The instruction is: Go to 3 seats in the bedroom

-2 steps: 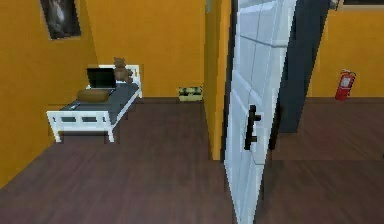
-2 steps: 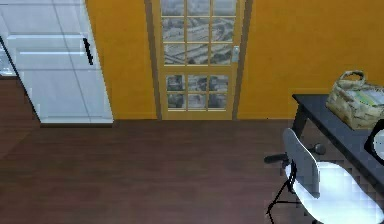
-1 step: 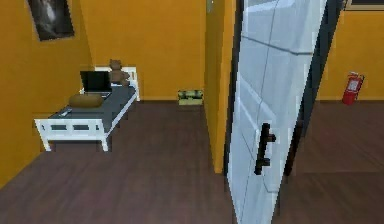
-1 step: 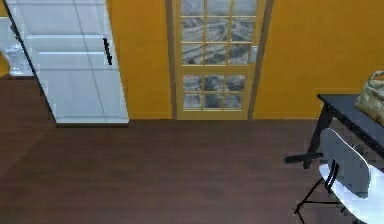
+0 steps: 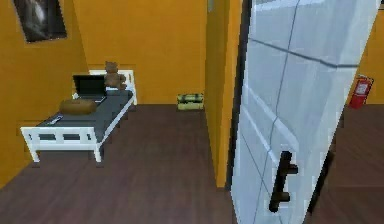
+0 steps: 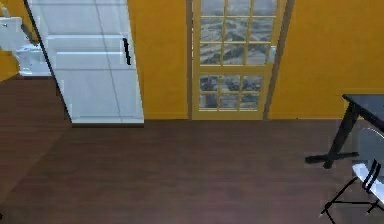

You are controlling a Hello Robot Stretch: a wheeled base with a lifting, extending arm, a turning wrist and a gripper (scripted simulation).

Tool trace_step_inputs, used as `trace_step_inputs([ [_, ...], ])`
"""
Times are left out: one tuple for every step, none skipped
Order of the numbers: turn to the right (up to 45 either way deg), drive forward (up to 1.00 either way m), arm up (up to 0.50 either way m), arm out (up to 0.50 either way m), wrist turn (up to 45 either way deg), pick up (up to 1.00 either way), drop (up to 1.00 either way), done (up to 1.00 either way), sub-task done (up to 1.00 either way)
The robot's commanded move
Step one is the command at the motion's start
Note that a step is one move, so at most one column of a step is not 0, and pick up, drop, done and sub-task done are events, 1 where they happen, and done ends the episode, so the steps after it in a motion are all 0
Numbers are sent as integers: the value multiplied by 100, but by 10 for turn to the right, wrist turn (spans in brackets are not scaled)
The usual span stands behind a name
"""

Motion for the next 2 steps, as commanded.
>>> trace_step_inputs([
  [450, 0, 0, 0, 0, 0, 0, 0, 0],
  [450, 0, 0, 0, 0, 0, 0, 0, 0],
])
